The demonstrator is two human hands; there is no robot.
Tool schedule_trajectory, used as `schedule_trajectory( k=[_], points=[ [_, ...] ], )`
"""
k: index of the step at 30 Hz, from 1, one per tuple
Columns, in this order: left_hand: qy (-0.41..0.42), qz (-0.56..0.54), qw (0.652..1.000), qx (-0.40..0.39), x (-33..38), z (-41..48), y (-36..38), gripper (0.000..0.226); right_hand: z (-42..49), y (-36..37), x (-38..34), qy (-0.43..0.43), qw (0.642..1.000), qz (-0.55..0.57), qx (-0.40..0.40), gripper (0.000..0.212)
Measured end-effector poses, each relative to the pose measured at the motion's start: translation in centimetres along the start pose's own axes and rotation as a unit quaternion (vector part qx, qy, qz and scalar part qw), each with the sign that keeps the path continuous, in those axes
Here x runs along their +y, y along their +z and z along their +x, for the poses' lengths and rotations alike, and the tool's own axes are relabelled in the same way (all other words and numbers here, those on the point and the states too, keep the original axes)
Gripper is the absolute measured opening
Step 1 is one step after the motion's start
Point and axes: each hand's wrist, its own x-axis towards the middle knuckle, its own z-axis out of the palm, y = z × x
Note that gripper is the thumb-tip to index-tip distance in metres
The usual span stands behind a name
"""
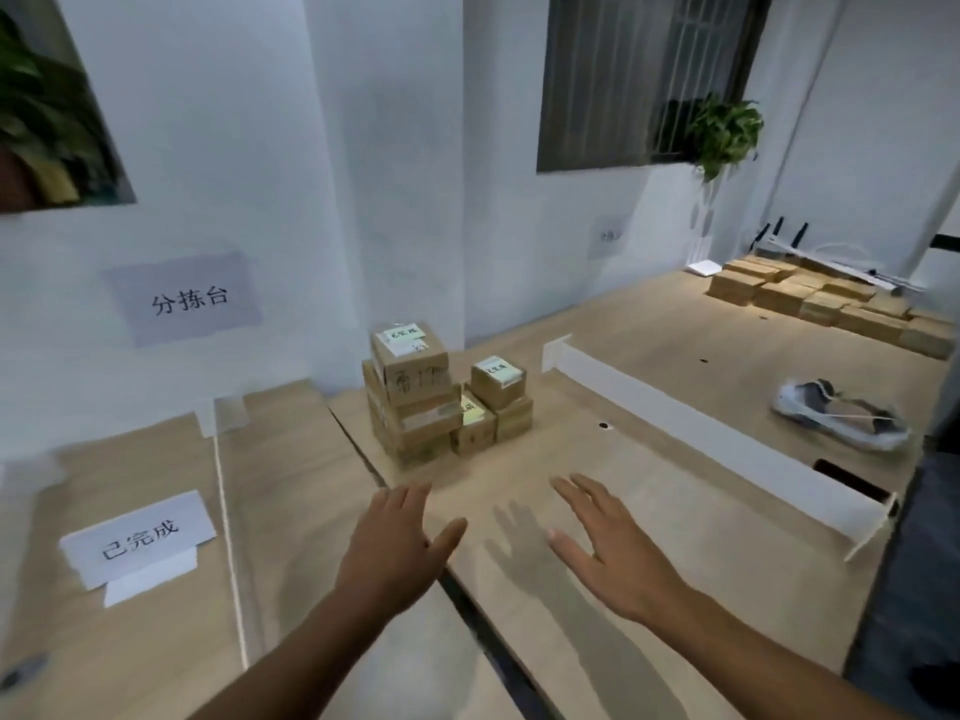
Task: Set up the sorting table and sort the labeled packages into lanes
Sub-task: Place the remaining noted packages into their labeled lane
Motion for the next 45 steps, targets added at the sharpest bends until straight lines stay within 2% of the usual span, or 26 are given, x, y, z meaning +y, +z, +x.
schedule_trajectory(
  k=[3,12,16,22,25,27,31,35,40,45],
  points=[
    [-0.04,0.001,0.999,0.025,-0.3,2.9,0.3,0.086,5.6,-0.9,1.8,-0.019,0.998,0.05,-0.022,0.069],
    [-0.093,-0.019,0.991,0.096,-4.4,16.1,-0.5,0.072,22.8,1.0,1.2,-0.127,0.988,0.082,-0.044,0.074],
    [-0.108,-0.05,0.986,0.118,-6.7,24.8,-0.6,0.064,32.1,2.5,-0.2,-0.134,0.984,0.108,-0.049,0.067],
    [-0.139,-0.129,0.968,0.164,-10.3,36.2,0.4,0.069,45.8,5.9,-2.1,-0.101,0.985,0.131,-0.044,0.075],
    [-0.154,-0.191,0.959,0.142,-11.4,39.4,2.1,0.058,50.0,8.4,-2.1,-0.073,0.985,0.133,-0.088,0.068],
    [-0.174,-0.218,0.951,0.133,-12.1,40.1,3.4,0.063,50.9,9.9,-1.6,-0.051,0.982,0.138,-0.119,0.066],
    [-0.194,-0.227,0.942,0.157,-12.6,40.4,4.8,0.073,51.3,11.4,-0.8,-0.04,0.981,0.16,-0.102,0.065],
    [-0.197,-0.254,0.935,0.149,-11.6,39.1,3.5,0.074,50.1,10.3,-1.2,-0.042,0.98,0.169,-0.098,0.063],
    [-0.145,-0.262,0.938,0.175,-8.6,32.8,1.0,0.076,44.7,7.5,-2.0,-0.113,0.977,0.17,-0.058,0.072],
    [-0.132,-0.273,0.929,0.213,-5.4,23.6,-1.7,0.082,36.8,4.7,-4.1,-0.176,0.957,0.225,-0.052,0.074]
  ],
)
